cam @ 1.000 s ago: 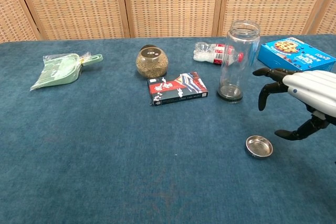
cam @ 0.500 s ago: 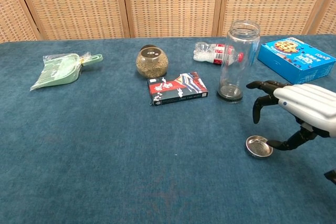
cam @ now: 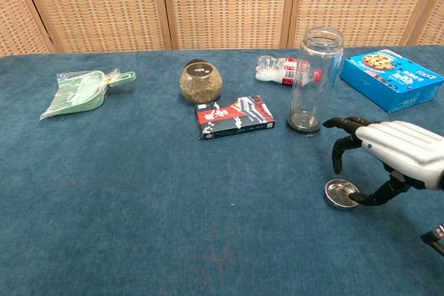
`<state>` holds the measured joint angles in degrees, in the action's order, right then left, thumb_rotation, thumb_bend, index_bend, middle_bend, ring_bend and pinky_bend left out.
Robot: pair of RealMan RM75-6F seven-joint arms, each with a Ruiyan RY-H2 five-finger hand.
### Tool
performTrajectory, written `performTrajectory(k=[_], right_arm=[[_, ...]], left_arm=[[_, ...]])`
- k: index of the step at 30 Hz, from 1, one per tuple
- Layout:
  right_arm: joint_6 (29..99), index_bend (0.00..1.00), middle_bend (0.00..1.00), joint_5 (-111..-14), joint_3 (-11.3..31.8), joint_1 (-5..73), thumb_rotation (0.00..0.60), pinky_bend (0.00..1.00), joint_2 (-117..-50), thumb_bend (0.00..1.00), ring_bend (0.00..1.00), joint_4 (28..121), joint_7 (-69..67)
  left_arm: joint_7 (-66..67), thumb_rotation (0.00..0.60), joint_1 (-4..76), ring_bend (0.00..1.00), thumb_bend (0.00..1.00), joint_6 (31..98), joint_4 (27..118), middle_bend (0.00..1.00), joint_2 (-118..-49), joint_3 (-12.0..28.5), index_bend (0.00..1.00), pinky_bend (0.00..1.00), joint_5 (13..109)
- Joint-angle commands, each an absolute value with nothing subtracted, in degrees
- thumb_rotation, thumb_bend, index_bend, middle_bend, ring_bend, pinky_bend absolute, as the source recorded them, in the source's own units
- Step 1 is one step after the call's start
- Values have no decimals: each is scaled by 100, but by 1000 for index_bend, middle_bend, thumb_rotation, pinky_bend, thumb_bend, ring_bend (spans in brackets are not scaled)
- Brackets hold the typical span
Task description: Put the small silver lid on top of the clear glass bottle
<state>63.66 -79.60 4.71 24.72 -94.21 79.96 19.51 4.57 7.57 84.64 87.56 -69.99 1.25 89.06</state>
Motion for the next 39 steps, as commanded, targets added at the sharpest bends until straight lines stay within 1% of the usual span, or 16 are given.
performTrajectory(k=[1, 14, 23, 39], right_arm=[[6345, 495, 129, -7929, 473, 2483, 600, 199, -9443, 420, 0, 7959, 1942], [6297, 524, 144, -7842, 470, 2540, 600, 208, -9504, 475, 0, 7848, 1945], [6298, 529, 150, -7813, 458, 2567, 600, 210, -9512, 479, 0, 7890, 2006], [6357, 586, 192, -7800, 426, 2581, 600, 221, -9566, 479, 0, 7910, 2103]], left_arm=[[452, 600, 759, 0, 190, 8462, 8758, 0, -6997, 122, 0, 0, 8910], [496, 600, 773, 0, 190, 8434, 8770, 0, -7016, 108, 0, 0, 8913], [437, 600, 780, 0, 189, 8439, 8780, 0, -6997, 105, 0, 0, 8930], [410, 600, 786, 0, 190, 8441, 8780, 0, -6991, 100, 0, 0, 8940]])
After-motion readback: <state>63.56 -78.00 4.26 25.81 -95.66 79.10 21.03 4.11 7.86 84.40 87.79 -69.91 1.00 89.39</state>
